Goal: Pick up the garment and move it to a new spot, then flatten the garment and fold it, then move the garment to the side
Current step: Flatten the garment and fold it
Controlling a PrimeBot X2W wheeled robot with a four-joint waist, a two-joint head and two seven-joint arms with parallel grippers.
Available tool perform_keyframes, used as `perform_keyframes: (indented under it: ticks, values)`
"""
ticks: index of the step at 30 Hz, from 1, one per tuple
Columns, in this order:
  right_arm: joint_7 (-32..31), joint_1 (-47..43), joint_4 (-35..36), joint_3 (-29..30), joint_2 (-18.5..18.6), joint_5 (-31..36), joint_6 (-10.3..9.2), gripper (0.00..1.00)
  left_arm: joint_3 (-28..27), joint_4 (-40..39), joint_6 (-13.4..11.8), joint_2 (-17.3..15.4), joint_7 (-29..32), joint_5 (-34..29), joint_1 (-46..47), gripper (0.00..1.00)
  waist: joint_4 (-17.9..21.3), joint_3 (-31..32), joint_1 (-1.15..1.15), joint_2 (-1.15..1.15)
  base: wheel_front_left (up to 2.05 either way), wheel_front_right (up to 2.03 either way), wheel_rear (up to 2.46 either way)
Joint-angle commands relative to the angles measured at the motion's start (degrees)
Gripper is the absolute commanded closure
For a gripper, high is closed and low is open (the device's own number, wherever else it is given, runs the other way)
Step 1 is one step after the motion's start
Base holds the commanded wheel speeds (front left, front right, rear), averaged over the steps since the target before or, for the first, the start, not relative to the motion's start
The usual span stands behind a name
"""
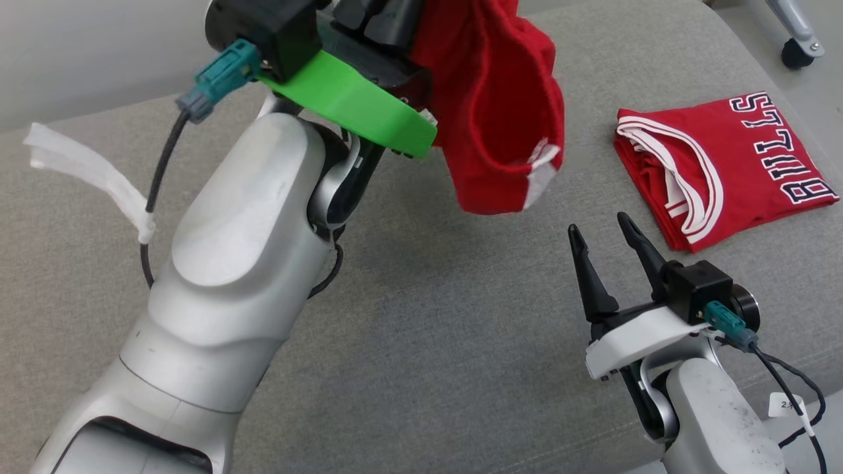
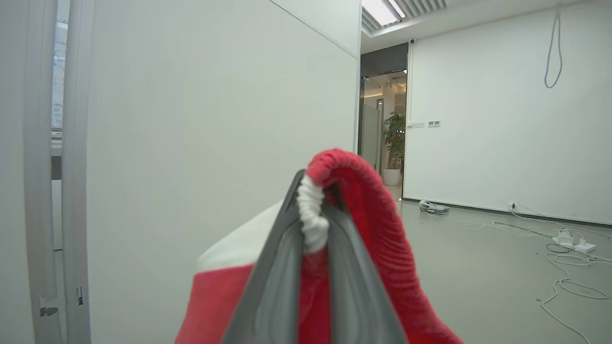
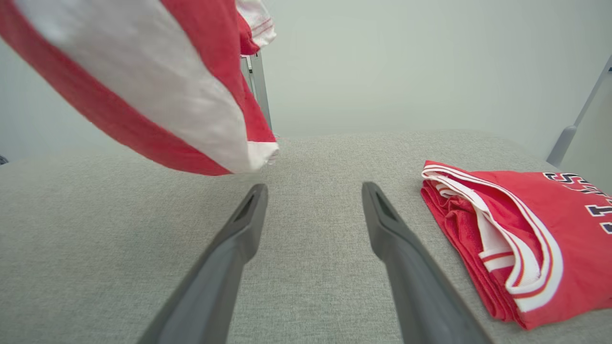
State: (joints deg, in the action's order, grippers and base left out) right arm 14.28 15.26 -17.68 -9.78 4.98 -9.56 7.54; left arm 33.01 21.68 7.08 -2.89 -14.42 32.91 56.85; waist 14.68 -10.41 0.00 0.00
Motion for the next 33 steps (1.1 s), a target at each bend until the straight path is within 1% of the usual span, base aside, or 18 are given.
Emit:
perform_keyframes:
  ticks: [1, 4, 8, 12, 16, 17, 18, 20, 22, 24, 27, 30, 33]
  values:
    - [0.1, -0.5, 0.1, 0.2, 0.2, 0.0, -0.11, 0.0, 0.0, -1.2, 0.3, -0.1, -0.4, 2.0, 0.8, 1.0, -0.3, 0.3, 0.0, 0.0, 0.0, 0.0, 0.0]
    - [0.1, -0.6, 0.4, 0.3, 0.2, -0.1, -0.11, 0.0, 0.8, -1.1, 0.4, -0.2, -0.7, 5.2, -1.4, 1.0, -0.9, 0.3, 0.0, 0.0, 0.0, 0.0, 0.0]
    - [0.0, -0.4, 0.8, 0.2, 0.2, -0.3, -0.11, 0.0, 0.4, 4.6, -0.1, -0.6, -0.7, 7.2, -5.1, 1.0, -1.7, -0.6, 0.0, 0.0, 0.0, 0.0, 0.0]
    - [0.0, 0.1, 1.2, -0.1, -0.1, -0.2, -0.11, 0.0, 0.8, 13.6, -1.7, -4.0, -0.8, 4.7, -9.0, 1.0, -2.2, -1.8, 0.0, 0.0, 0.0, 0.0, 0.0]
    - [0.0, 0.8, 1.4, -0.3, 0.0, -0.3, -0.11, 0.0, 0.3, 22.3, -3.5, -6.2, -0.8, 3.5, -10.8, 1.0, -2.7, -2.8, 0.0, 0.0, 0.0, 0.0, 0.0]
    - [0.0, 0.8, 1.3, -0.4, 0.1, -0.2, -0.11, 0.0, 0.1, 24.0, -3.8, -6.5, -0.8, 3.4, -11.1, 0.91, -2.9, -3.0, 0.0, 0.0, 0.0, 0.0, 0.0]
    - [0.0, 0.9, 1.3, -0.3, 0.2, -0.2, -0.11, 0.0, -0.3, 25.6, -4.3, -7.1, -0.8, 3.2, -11.3, 0.67, -3.1, -3.2, 0.0, 0.0, 0.0, 0.0, 0.0]
    - [0.0, 1.2, 1.3, -0.3, 0.2, -0.2, -0.11, 0.0, -1.5, 27.8, -5.7, -8.2, -0.8, 2.6, -11.4, 0.0, -3.5, -3.5, 0.0, 0.0, 0.0, 0.0, 0.0]
    - [0.0, 1.2, 1.2, -0.3, 0.2, -0.1, -0.11, 0.0, -2.0, 30.9, -6.2, -7.8, -0.4, 3.4, -12.6, 0.0, -3.8, -3.5, 0.0, 0.0, 0.0, 0.0, 0.0]
    - [0.0, 1.0, 1.1, -0.1, 0.3, 0.1, -0.11, 0.0, -2.1, 33.3, -5.6, -7.3, 0.4, 4.3, -12.5, 0.0, -4.3, -3.2, 0.0, 0.0, 0.0, 0.0, 0.0]
    - [-0.2, 0.3, 1.0, 0.2, 0.4, 0.3, -0.11, 0.0, -1.1, 36.4, -3.9, -6.6, 3.0, 4.7, -13.5, 0.0, -5.3, -2.4, 0.0, 0.0, 0.0, 0.0, 0.0]
    - [-0.3, -0.3, 1.1, 0.4, 0.6, 0.3, -0.11, 0.0, -0.7, 36.5, -2.7, -5.4, 2.4, 5.1, -14.3, 0.0, -6.4, -1.5, 0.0, 0.0, 0.0, 0.0, 0.0]
    - [-0.7, -1.0, 1.3, 0.6, 0.7, 0.4, -0.11, 0.0, 0.5, 34.2, -1.3, -4.1, 1.2, 4.6, -15.4, 0.0, -7.5, -0.5, 0.0, 0.0, 0.0, 0.0, 0.0]
